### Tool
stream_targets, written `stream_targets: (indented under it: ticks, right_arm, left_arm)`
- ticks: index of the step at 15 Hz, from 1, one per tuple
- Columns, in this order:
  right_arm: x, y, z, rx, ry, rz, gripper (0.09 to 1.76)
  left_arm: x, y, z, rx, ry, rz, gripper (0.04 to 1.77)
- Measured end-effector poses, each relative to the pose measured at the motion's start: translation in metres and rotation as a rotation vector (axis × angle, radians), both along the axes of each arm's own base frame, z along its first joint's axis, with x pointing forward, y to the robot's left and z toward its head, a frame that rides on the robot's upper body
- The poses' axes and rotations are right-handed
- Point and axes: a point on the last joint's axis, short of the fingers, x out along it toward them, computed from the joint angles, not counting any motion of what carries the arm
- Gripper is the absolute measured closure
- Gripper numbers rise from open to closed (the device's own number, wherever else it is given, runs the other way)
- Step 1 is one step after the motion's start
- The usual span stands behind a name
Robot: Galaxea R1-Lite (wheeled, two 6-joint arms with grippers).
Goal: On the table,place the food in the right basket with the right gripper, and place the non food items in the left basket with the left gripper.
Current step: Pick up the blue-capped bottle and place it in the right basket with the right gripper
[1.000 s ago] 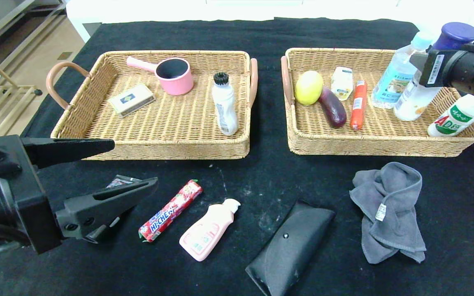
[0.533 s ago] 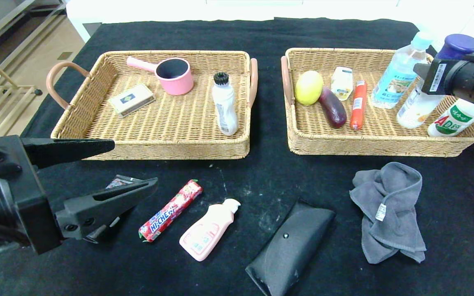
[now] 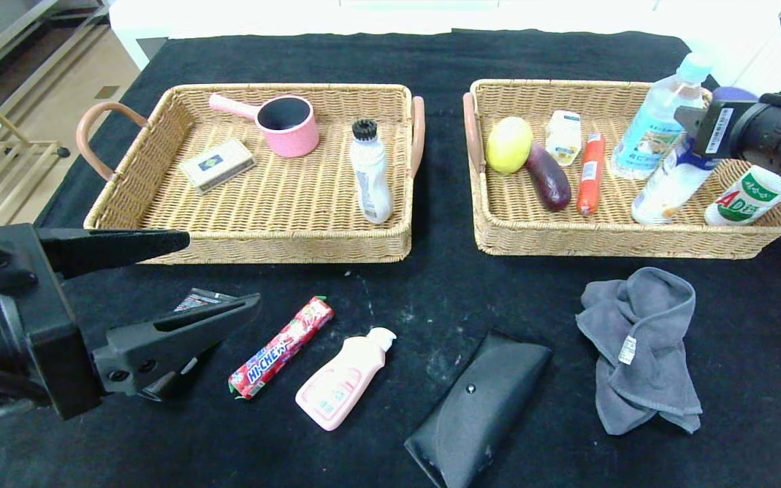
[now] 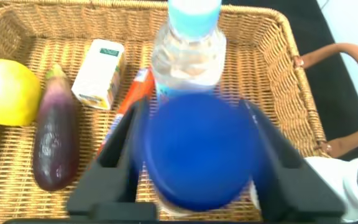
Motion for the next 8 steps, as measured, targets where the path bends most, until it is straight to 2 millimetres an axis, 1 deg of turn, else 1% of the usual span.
stream_targets:
  ticks: [2, 4, 8]
  right_arm:
    - [0.0003, 0.0003, -0.0011, -0.001, 0.005, 0.001, 0.6]
    - [0.0002, 0.0015, -0.0014, -0.001, 0.007, 0.004, 0.49]
    - [-0.0002, 0.0025, -0.0023, -0.002, 0.011, 0.01, 0.36]
  left_arm:
    - [-0.0004, 0.0002, 0.0003, -0.001, -0.002, 0.0, 0.09]
    - [-0.0005, 0.0002, 0.0002, -0.001, -0.002, 0.0, 0.09]
    - [-0.0005, 0.0002, 0.0002, -0.001, -0.002, 0.0, 0.09]
